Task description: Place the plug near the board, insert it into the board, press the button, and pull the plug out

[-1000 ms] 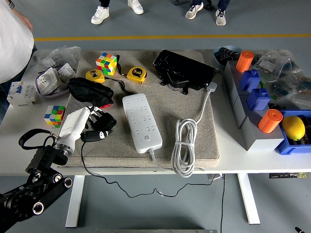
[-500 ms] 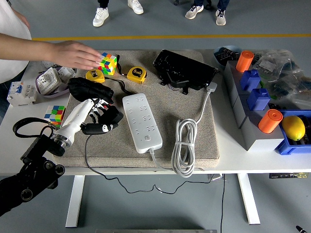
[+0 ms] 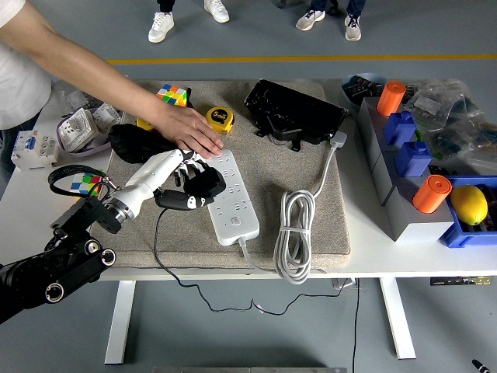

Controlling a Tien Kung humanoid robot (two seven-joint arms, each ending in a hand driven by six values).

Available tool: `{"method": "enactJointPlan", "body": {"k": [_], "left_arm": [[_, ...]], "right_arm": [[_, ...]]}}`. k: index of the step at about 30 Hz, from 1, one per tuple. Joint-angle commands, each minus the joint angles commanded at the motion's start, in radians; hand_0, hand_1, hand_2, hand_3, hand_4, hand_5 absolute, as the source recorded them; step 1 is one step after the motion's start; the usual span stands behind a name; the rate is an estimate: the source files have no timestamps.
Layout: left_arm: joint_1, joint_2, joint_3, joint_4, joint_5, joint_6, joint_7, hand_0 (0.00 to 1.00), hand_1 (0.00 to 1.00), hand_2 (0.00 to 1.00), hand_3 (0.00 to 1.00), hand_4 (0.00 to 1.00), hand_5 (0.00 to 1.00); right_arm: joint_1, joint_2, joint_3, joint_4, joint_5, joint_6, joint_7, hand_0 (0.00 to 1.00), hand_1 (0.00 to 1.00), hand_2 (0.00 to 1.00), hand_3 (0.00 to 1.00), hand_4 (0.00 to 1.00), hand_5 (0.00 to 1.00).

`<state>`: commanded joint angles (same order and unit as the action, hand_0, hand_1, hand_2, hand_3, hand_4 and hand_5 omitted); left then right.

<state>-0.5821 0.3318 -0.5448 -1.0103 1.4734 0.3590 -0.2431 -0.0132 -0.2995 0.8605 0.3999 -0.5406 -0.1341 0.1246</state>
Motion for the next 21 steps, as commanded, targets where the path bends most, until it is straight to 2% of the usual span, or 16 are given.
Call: {"method": "enactJointPlan", "body": {"k": [12,21], "left_arm": [[-0.042,-0.022,0.036,0.073,0.005,-0.013,-0.011,0.250,0.313,0.354,0.515,0.782,0.059],[-0.048,-0.021,0.036,0.100,0.023,-0.023,-0.023,0.252,0.314,0.355,0.516,0.786,0.064]], "right_arm": [[-0.001,-0.004,-0.005,0.003,-0.001,0.002,0.002,0.612,0.633,0.648,0.553,0.998,0.463],[-0.002,0.000,0.007,0.011,-0.009,0.003,0.003,0.611,0.633,0.648,0.553,0.998,0.461]]}}
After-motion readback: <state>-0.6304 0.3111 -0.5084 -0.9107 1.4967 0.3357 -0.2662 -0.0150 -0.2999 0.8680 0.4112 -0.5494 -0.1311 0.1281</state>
